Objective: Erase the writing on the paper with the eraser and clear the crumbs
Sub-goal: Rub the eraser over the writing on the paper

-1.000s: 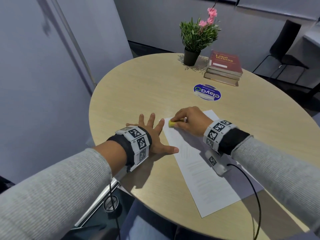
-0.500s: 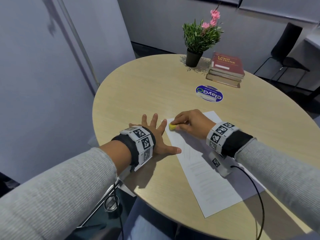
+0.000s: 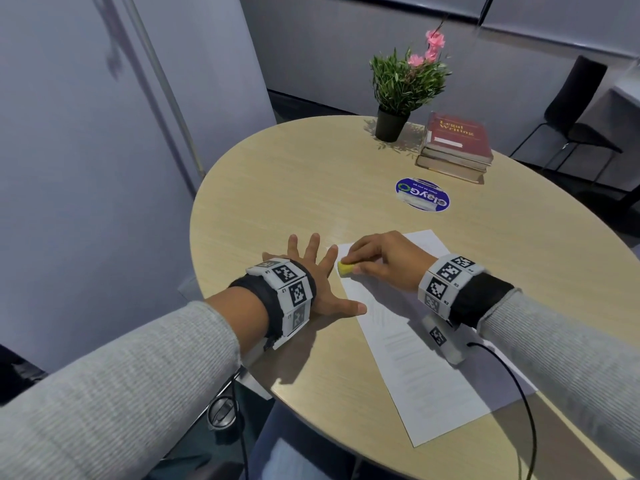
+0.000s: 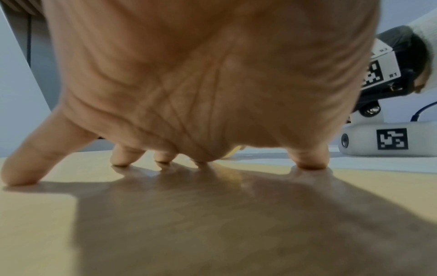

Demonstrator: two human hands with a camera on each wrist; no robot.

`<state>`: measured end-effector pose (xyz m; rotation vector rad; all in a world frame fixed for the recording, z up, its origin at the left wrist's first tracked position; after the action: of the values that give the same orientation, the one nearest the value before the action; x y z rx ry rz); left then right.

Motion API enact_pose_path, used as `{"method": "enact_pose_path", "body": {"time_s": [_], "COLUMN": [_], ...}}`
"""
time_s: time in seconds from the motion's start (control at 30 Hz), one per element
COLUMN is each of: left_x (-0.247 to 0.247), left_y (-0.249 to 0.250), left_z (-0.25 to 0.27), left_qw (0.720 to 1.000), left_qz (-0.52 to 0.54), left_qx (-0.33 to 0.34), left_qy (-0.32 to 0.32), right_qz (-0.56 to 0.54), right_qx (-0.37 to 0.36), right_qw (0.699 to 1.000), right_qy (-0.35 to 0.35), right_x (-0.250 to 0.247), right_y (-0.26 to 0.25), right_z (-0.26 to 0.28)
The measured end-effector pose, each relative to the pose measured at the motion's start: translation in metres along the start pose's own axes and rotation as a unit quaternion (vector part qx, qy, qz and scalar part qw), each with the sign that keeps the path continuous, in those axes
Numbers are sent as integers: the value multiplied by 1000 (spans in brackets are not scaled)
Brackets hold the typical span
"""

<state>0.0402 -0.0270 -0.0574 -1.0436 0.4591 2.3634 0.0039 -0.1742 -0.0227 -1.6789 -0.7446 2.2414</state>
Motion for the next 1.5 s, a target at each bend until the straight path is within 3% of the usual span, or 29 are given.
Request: {"method": "enact_pose_path", "body": {"time_s": [0.13,0.27,0.4,0.43,0.57,0.63,0.73,0.87,0.97,1.03,1.1,1.17,1.33,1.43,1.5], "left_x": [0,0,0,0,0,0,-1,-1,-3,-3,-3,-3,-3,-3,-4], "left_y": [0,0,1,1,2,0,0,0,1,2,1,1,1,1,0], "left_z": [2,0,1,1,-3,-2,-1,-2,0,1,1,-1,1,1,1], "left_qw": [1000,1000,1000,1000,1000,1000,1000,1000,1000,1000,1000,1000,1000,999,1000], "left_qz": [2,0,2,1,-5,-7,-8,-13,-18,-17,-17,-19,-19,-26,-24], "left_qx": [0,-1,-3,-4,-5,-9,-13,-13,-15,-17,-18,-18,-16,-16,-14], "left_qy": [-3,-1,-1,-3,-8,-4,-1,-4,-10,-12,-12,-13,-11,-11,-8], "right_qz": [70,-4,44,46,-10,-16,51,14,13,105,145,107,127,95,68], "right_qx": [76,0,96,93,-7,15,72,-2,57,83,33,-21,62,1,-1], "right_qw": [992,1000,991,991,999,1000,994,999,998,989,989,994,989,995,997], "right_qy": [72,-12,84,84,-35,-14,72,-29,28,56,23,-20,38,-16,-33], "right_x": [-13,0,-20,-20,3,-5,-21,1,-16,-21,-9,2,-17,-3,-3], "right_y": [8,-1,18,17,-2,4,14,-4,10,11,-1,-11,5,-8,-7], "right_z": [-2,7,1,1,12,7,2,8,3,0,2,9,4,8,10]}}
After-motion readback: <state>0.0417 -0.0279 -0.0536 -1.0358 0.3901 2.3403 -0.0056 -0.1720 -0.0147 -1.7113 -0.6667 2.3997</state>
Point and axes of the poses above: each hand's wrist, its own z-axis away from the middle knuckle, its own x-axis out of the palm, y = z × x, the point moved 4 cm from there along -z, towards the middle knuckle, and after that the axes turned 11 degrees about -y, right-handed, at the moved point
